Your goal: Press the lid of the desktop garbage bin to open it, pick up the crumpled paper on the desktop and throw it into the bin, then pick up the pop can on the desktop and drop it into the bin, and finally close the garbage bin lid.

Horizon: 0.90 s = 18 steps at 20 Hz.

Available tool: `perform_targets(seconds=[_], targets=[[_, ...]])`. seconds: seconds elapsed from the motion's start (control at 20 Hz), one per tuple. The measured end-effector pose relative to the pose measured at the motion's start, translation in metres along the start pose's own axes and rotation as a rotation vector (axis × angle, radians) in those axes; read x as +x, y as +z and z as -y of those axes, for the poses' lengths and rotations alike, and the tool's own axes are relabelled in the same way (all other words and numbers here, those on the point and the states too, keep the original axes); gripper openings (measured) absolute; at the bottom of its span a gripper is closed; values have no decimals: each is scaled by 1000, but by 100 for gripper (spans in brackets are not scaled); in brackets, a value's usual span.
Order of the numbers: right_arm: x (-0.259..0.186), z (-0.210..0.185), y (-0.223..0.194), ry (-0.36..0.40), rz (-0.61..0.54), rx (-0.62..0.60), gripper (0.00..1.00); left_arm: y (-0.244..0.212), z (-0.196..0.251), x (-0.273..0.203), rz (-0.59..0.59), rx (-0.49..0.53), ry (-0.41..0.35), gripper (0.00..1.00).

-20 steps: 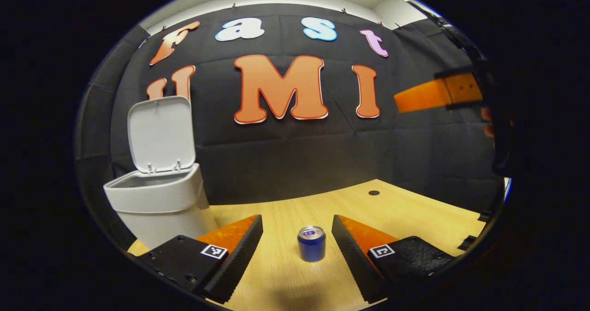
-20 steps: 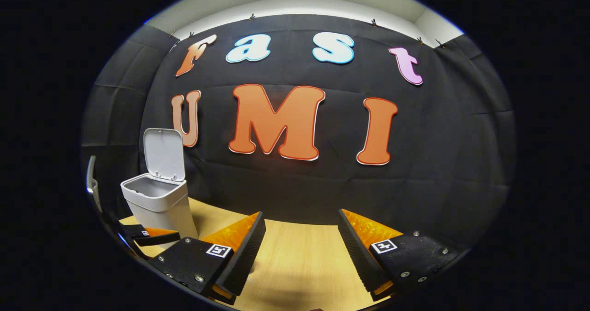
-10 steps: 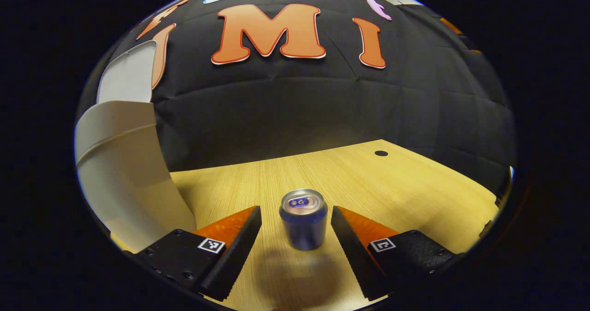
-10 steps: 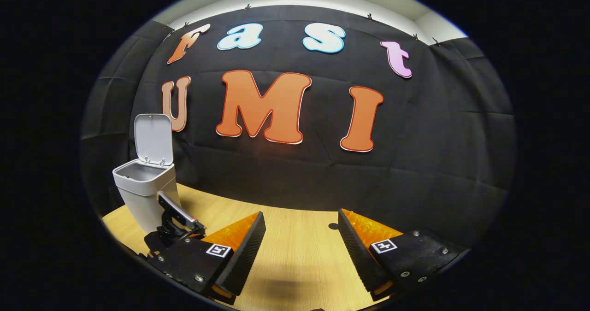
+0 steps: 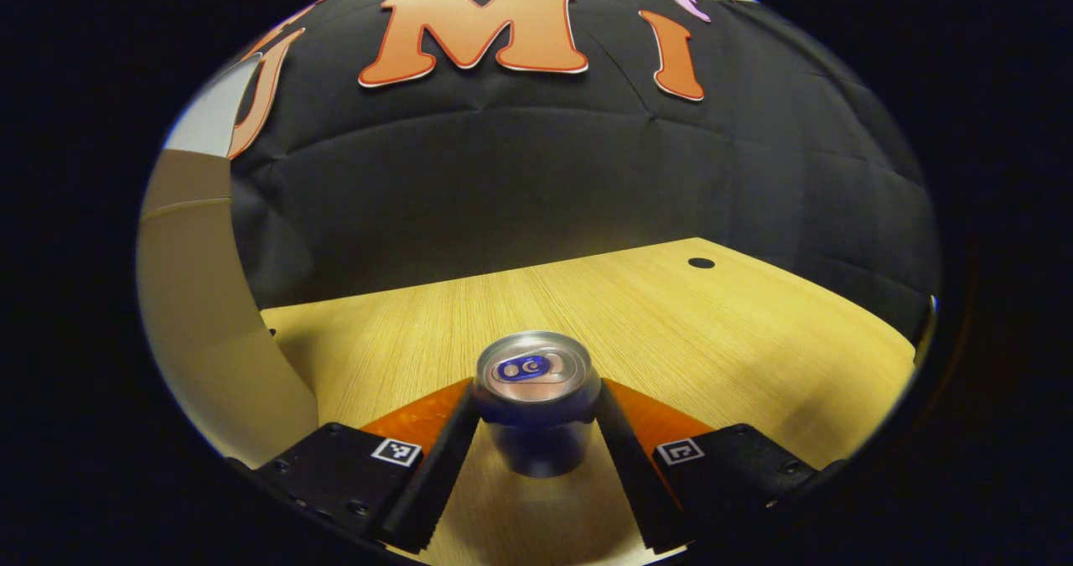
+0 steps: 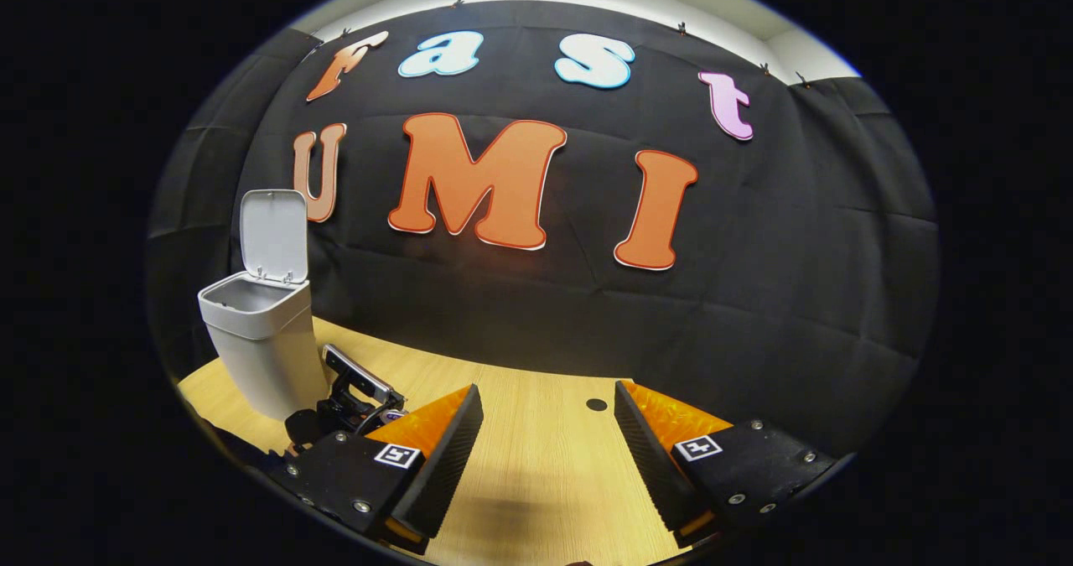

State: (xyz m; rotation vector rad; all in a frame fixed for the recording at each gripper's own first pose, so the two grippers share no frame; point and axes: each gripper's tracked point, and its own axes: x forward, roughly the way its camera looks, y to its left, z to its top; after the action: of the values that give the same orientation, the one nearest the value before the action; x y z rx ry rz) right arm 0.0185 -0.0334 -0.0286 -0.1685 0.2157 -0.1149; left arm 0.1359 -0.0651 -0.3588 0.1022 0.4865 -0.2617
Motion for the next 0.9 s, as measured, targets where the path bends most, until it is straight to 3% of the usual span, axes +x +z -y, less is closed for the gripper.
perform_targets(seconds=[0.15, 0.5, 0.9], targets=[[3, -4, 0, 8, 6, 5, 94, 18, -2, -10, 30, -2, 6, 84], [16, -20, -2, 51, 16, 51, 94, 107, -30, -90, 192, -45, 43, 82], [36, -47, -2, 124, 33, 95, 94, 177, -116, -197, 248, -66, 221, 81]])
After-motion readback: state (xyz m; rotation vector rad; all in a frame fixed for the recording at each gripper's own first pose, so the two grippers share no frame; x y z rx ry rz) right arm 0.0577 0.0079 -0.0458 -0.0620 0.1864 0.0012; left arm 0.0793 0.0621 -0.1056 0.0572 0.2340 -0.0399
